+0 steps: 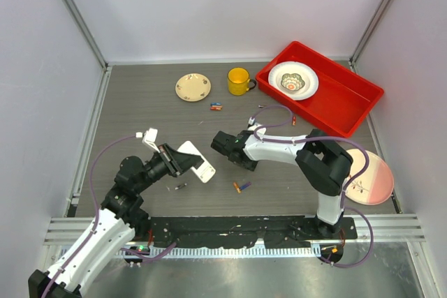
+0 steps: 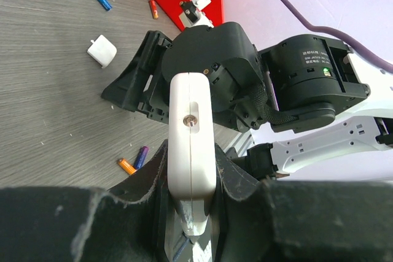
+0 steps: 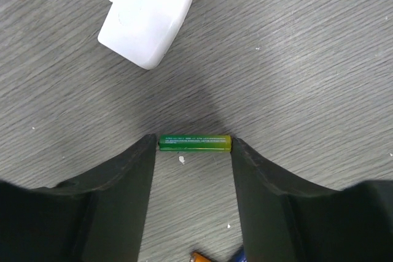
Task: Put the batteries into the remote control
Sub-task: Adjust the battery at the center of the board.
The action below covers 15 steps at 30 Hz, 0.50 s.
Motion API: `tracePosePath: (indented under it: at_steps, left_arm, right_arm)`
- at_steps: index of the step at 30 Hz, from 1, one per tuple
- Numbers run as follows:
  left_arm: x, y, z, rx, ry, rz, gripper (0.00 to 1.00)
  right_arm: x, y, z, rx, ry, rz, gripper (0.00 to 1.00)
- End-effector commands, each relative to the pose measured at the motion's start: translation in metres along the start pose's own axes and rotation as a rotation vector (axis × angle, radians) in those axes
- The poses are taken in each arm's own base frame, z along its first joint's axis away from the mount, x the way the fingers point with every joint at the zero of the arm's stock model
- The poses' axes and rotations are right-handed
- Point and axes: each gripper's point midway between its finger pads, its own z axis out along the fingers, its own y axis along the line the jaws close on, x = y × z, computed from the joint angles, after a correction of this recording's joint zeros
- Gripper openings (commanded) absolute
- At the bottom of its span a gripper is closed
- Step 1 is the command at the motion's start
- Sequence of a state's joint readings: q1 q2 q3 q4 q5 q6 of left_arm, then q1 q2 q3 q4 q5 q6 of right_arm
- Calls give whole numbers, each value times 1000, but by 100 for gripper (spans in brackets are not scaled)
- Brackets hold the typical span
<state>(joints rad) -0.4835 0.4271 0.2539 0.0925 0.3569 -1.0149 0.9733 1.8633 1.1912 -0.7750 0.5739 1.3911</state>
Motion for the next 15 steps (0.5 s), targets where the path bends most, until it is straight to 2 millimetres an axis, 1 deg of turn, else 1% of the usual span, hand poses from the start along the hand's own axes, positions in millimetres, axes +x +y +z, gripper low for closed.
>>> tracePosePath:
  at_steps: [1, 3, 4, 6, 7, 8, 10, 11, 12, 13, 14, 15]
  left_arm:
    - [-8, -10, -1, 31, -30, 15, 0]
    - [-8, -11, 0, 35, -29, 6, 0]
    - [-10, -14, 1, 45, -32, 8, 0]
    - [-10, -15, 2, 44, -24, 9, 0]
    - [-11, -17, 2, 48, -25, 14, 0]
    - [-11, -17, 2, 49, -22, 15, 0]
    - [-11, -17, 2, 45, -22, 17, 0]
    - [-11, -16, 2, 45, -22, 18, 0]
    - [-10, -17, 2, 49, -21, 19, 0]
    - [-10, -17, 1, 52, -20, 20, 0]
    - [-9, -18, 1, 56, -16, 19, 0]
    - [-8, -18, 0, 62, -14, 22, 0]
  right_arm:
    - [-4, 4, -10, -21, -1, -25, 62]
    - [-8, 8, -17, -47, -4, -42, 65]
    - [-13, 10, -24, -64, -13, -38, 68]
    - [-21, 11, -31, -86, -38, -48, 70]
    - [-30, 13, -42, -110, -52, -39, 71]
    - [-35, 13, -46, -118, -70, -42, 72]
    - [-53, 12, -59, -151, -144, -120, 72]
    - [-64, 15, -74, -203, -176, -147, 72]
    - [-71, 31, -86, -301, -197, -190, 72]
    - [-70, 22, -84, -320, -224, -375, 72]
    - [-80, 24, -101, -399, -263, -430, 71]
    - [-84, 39, -111, -510, -294, -466, 69]
